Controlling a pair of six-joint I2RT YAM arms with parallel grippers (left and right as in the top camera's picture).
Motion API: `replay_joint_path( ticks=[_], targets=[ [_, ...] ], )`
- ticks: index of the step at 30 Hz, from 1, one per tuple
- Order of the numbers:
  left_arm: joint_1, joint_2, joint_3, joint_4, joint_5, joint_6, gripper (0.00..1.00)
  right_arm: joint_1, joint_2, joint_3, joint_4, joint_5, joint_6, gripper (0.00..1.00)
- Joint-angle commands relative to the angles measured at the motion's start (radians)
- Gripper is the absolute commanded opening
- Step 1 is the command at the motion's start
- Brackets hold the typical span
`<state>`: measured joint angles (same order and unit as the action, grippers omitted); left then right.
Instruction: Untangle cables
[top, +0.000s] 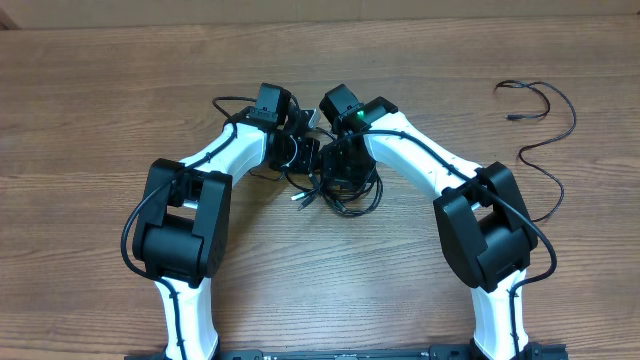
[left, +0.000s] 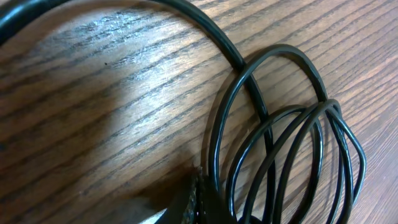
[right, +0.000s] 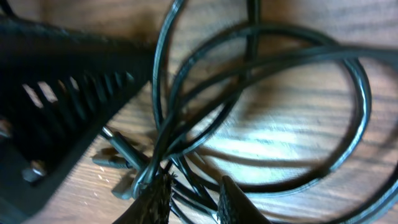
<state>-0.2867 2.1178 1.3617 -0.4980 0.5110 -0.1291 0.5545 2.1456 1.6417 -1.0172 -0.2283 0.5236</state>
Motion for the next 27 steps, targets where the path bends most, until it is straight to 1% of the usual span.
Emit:
replay_joint_path(
  ticks=[1,6,7,12,15,18,20,21,25,27],
  targets=[
    [0.0,0.01,0.003,0.006,-0.044,-0.01,0.04,0.002,-0.028,-0.002,0.029,0.003,0.037,0.25],
    [0.007,0.01,0.003,0.003,-0.086,-0.069,0.04,0.002,-0.025,-0.002,0.045,0.003,0.138,0.25],
    [0.01,0.01,0.003,0.001,-0.102,-0.084,0.04,0.002,-0.025,-0.002,0.045,0.003,0.145,0.28],
    [0.04,0.009,0.011,-0.024,-0.089,-0.095,0.04,-0.014,-0.025,-0.002,0.055,0.003,0.129,0.28],
    [0.066,0.008,0.031,-0.063,-0.066,-0.042,0.05,-0.042,-0.025,-0.002,0.05,-0.006,0.093,0.28],
    [0.092,0.008,0.065,-0.13,-0.022,0.026,0.06,-0.085,-0.025,-0.002,0.05,-0.065,0.074,0.29],
    [0.104,0.008,0.09,-0.181,-0.02,0.037,0.09,-0.115,-0.025,-0.002,0.051,-0.108,0.05,0.35],
    [0.105,0.008,0.107,-0.214,-0.02,0.039,0.09,-0.127,-0.025,-0.002,0.052,-0.114,0.031,0.4],
    [0.092,0.006,0.201,-0.386,-0.022,0.09,0.11,-0.189,-0.025,-0.002,0.046,-0.113,-0.002,0.46],
    [0.072,0.006,0.25,-0.473,-0.029,0.106,0.13,-0.22,-0.025,-0.002,0.039,-0.112,-0.002,0.46]
  ],
)
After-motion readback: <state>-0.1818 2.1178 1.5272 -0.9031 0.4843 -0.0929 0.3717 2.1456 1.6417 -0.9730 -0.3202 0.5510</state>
